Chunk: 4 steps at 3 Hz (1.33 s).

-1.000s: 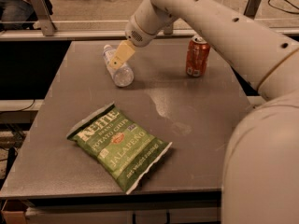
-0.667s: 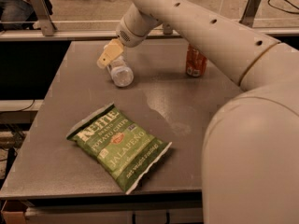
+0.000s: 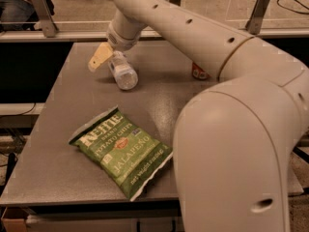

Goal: Place blue plastic bottle upright

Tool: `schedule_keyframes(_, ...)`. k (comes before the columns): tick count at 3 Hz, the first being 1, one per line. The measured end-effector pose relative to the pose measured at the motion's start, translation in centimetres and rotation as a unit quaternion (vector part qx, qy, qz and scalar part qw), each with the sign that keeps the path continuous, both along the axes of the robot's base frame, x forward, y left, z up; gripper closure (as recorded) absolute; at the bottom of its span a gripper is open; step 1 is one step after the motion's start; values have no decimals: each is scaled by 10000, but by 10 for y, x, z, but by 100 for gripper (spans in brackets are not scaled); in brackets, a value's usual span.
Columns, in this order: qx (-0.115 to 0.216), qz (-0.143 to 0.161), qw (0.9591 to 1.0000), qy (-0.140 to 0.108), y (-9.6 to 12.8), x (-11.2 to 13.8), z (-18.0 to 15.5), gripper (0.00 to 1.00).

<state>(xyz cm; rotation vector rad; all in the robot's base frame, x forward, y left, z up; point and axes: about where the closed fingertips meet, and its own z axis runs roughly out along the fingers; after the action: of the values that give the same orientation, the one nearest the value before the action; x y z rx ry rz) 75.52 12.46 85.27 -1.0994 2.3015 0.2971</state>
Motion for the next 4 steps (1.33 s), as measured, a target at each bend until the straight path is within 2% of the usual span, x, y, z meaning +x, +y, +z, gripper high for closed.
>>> schedule_keyframes(1, -382, -318, 9985, 219, -1, -1, -9, 0)
schedule_keyframes(2, -725, -589, 9952, 301, -9, -2, -11, 18)
schedule_keyframes(3, -937, -697, 9928, 263, -11, -2, -8, 41)
schedule_keyframes(4, -1016, -687, 9923, 177, -10, -2, -3, 64)
